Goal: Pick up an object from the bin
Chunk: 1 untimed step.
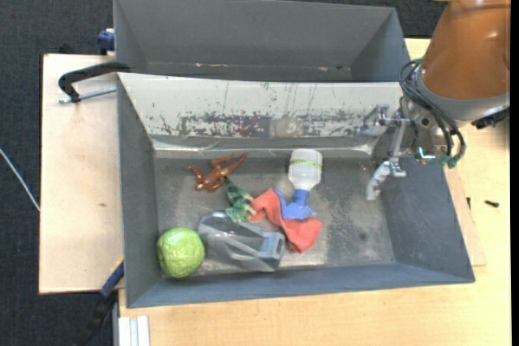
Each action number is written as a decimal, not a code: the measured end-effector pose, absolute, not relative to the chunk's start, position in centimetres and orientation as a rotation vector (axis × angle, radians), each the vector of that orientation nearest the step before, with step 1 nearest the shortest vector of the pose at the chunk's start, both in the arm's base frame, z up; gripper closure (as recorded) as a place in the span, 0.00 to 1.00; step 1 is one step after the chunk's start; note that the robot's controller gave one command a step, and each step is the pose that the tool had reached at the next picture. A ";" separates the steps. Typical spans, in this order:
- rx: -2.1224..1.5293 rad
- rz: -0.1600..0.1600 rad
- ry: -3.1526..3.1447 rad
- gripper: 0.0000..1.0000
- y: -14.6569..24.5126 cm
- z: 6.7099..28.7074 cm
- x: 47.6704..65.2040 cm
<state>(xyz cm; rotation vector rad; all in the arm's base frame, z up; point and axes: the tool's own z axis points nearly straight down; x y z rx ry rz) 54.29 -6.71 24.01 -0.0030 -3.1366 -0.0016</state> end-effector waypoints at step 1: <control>-0.001 0.000 -3.145 0.00 -6.7 24.4 54.4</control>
Offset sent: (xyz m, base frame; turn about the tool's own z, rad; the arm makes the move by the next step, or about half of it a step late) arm 0.0104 0.0285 -0.0937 0.0971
